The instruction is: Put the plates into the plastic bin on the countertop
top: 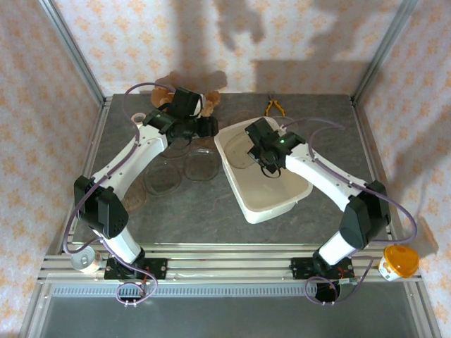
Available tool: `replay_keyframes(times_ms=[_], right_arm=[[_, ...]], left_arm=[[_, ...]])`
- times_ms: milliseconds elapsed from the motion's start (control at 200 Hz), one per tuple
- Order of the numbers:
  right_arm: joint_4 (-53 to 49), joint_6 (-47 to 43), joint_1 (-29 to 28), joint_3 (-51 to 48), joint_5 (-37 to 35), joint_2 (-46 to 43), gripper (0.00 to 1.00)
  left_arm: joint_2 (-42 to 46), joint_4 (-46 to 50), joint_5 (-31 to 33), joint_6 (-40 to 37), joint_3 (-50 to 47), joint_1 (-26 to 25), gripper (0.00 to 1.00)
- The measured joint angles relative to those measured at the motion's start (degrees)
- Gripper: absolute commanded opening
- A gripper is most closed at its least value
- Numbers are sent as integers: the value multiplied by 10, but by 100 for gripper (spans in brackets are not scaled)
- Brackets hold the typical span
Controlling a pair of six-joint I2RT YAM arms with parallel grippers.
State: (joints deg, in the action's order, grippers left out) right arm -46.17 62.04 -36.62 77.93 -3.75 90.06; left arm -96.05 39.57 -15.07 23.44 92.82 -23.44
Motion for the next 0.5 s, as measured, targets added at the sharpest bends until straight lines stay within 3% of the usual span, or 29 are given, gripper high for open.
replay_keyframes(times_ms=[500], right_arm=[[-23,95,-20,1,-1,71,0]], left_arm=[[0,0,-11,-10,-15,20,57]])
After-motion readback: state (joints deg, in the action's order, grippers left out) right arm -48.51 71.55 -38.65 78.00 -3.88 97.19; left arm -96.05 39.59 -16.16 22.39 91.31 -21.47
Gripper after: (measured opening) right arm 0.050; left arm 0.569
